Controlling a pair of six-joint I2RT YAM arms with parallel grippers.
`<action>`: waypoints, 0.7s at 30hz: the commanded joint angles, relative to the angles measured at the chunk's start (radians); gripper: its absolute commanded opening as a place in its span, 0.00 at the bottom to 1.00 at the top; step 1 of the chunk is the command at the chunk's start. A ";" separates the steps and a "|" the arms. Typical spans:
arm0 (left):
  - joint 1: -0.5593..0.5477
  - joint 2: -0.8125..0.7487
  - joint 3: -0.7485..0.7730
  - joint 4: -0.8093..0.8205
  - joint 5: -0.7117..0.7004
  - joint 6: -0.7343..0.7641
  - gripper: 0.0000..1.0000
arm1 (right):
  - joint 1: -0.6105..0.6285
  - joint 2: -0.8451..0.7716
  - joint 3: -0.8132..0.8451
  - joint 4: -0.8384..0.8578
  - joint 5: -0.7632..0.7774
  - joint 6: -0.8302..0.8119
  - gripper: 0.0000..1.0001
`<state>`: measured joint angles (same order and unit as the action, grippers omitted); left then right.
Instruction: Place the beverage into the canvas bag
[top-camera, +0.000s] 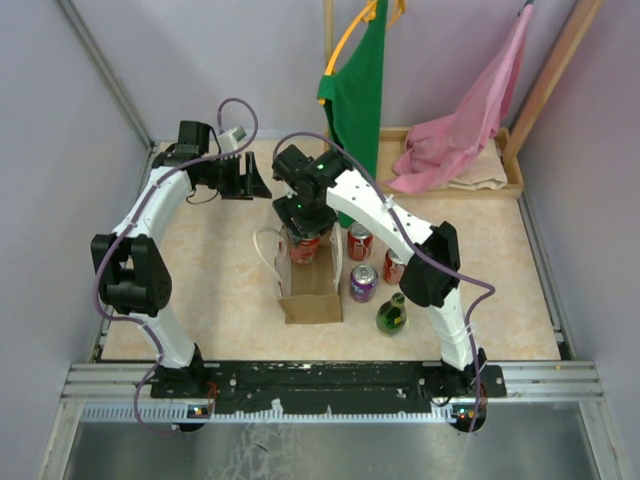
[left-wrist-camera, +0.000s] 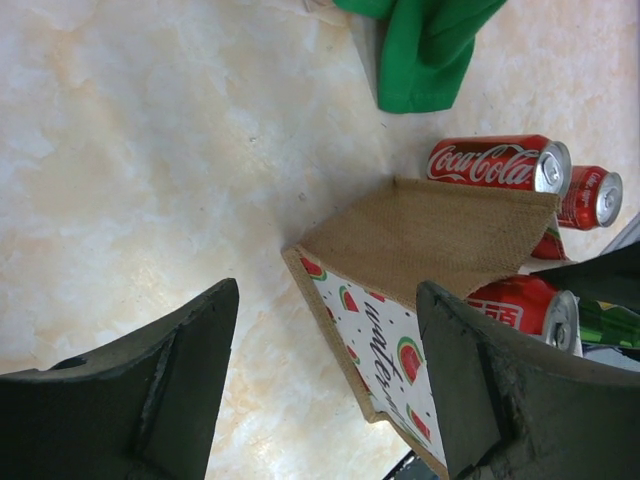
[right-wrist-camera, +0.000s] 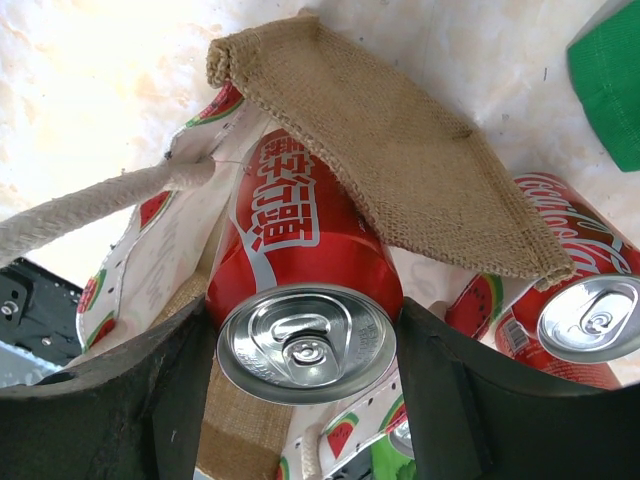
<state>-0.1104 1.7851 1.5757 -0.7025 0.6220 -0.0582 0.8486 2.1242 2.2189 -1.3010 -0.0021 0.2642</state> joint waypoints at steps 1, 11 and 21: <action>-0.008 -0.028 0.037 -0.051 0.085 0.035 0.77 | 0.013 -0.020 0.013 0.050 0.011 -0.007 0.00; -0.055 -0.062 0.010 -0.262 0.148 0.216 0.74 | 0.013 -0.020 0.002 0.047 0.031 0.009 0.00; -0.069 -0.098 -0.057 -0.310 0.227 0.297 0.71 | 0.012 -0.014 0.001 0.047 0.029 0.011 0.00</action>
<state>-0.1684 1.7069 1.5219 -0.9676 0.7868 0.1749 0.8490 2.1258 2.1990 -1.2976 0.0185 0.2722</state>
